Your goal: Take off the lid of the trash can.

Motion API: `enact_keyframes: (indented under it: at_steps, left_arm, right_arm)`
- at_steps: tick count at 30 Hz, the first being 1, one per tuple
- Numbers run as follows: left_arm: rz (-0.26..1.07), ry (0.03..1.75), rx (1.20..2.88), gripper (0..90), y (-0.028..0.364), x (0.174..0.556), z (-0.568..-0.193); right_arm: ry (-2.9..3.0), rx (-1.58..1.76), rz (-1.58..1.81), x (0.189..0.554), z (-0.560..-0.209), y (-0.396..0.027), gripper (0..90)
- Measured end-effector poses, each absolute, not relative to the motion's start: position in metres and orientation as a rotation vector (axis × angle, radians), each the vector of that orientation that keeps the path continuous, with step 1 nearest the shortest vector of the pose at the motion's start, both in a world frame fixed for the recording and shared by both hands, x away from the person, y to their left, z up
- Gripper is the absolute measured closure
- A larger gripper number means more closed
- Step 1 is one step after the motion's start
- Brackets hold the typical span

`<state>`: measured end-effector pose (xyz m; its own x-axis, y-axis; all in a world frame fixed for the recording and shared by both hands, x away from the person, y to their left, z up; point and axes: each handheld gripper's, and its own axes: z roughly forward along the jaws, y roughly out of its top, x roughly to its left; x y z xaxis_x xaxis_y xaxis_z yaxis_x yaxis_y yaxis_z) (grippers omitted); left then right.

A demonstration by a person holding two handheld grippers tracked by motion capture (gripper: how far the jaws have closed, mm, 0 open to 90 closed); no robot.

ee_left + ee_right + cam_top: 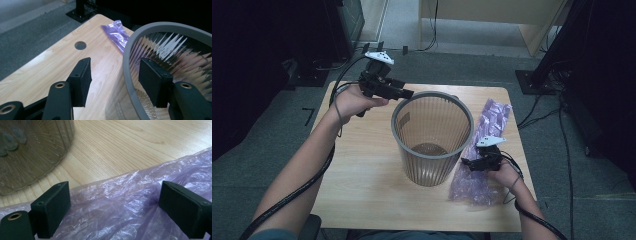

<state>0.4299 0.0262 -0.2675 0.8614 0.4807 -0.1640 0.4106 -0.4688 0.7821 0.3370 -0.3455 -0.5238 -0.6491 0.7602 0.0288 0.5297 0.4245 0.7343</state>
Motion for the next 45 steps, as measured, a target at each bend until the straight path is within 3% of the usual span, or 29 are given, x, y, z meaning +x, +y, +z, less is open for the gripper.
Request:
enact_keyframes:
  at_steps: [9, 19, 33, 45]
  left_arm:
    - [0.088, 0.62, 2.117, 40.3, 0.014, 0.429, -0.271]
    - [0.07, 0.626, 2.121, 52.7, 0.004, 0.432, -0.279]
    - [0.067, 0.614, 2.124, 55.2, -0.008, 0.435, -0.287]
    - [0.059, 0.615, 2.124, 67.3, -0.011, 0.436, -0.291]
  right_arm:
    - [2.376, 1.112, 1.057, 0.337, -0.524, -0.346, 10.2]
    - [2.376, 1.111, 1.054, 0.337, -0.524, -0.345, 10.2]
    - [2.375, 1.113, 1.058, 0.337, -0.524, -0.346, 10.2]
    - [2.376, 1.113, 1.058, 0.337, -0.524, -0.346, 10.2]
